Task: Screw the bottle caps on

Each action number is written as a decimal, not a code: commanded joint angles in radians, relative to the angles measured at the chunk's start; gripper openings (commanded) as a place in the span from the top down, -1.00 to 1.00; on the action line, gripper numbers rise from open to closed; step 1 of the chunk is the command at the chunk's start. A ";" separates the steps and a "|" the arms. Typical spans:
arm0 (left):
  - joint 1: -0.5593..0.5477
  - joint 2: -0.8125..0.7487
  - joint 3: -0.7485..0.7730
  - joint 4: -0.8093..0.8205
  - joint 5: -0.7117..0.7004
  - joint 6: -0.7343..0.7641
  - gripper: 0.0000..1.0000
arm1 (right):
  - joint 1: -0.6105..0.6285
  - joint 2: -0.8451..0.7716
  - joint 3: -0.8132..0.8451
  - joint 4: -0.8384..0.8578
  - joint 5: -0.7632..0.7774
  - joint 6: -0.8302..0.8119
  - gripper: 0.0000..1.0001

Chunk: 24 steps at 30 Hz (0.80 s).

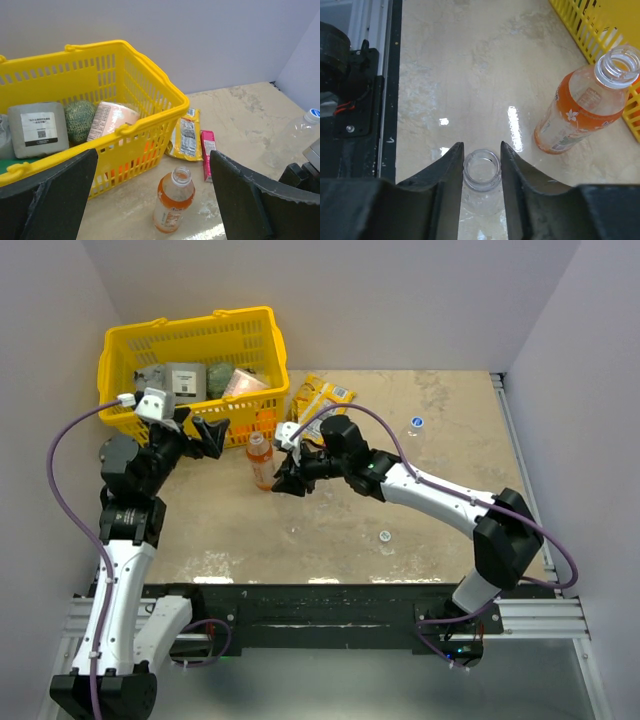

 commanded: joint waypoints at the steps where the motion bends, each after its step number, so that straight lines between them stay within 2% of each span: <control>1: 0.007 -0.006 -0.063 0.042 0.125 -0.003 -0.98 | 0.008 0.005 0.032 0.011 0.019 -0.044 0.44; 5: 0.007 -0.023 -0.094 0.027 0.228 0.017 -0.99 | 0.004 -0.053 0.069 -0.099 0.016 -0.085 0.83; 8: 0.007 -0.041 -0.128 -0.005 0.382 0.077 -1.00 | -0.016 -0.134 0.126 -0.217 0.010 -0.101 0.93; 9: 0.007 -0.043 -0.142 -0.011 0.477 0.104 -1.00 | -0.025 -0.152 0.168 -0.251 0.003 -0.097 0.95; 12: 0.007 -0.053 -0.214 -0.010 0.618 0.138 -1.00 | -0.071 -0.182 0.282 -0.381 -0.017 -0.074 0.99; 14: 0.004 -0.050 -0.280 0.025 0.662 0.134 -1.00 | -0.088 -0.168 0.355 -0.513 -0.025 -0.093 1.00; 16: -0.053 -0.040 -0.301 0.035 0.676 0.169 -1.00 | -0.103 -0.142 0.457 -0.607 -0.086 -0.111 1.00; 18: -0.152 -0.012 -0.298 0.030 0.642 0.235 -1.00 | -0.126 -0.136 0.501 -0.617 -0.119 -0.107 1.00; 21: -0.272 0.055 -0.291 0.048 0.578 0.251 -1.00 | -0.168 -0.133 0.517 -0.601 -0.171 -0.094 1.00; 24: -0.312 0.132 -0.261 0.136 0.535 0.223 -1.00 | -0.188 -0.133 0.520 -0.593 -0.255 -0.094 1.00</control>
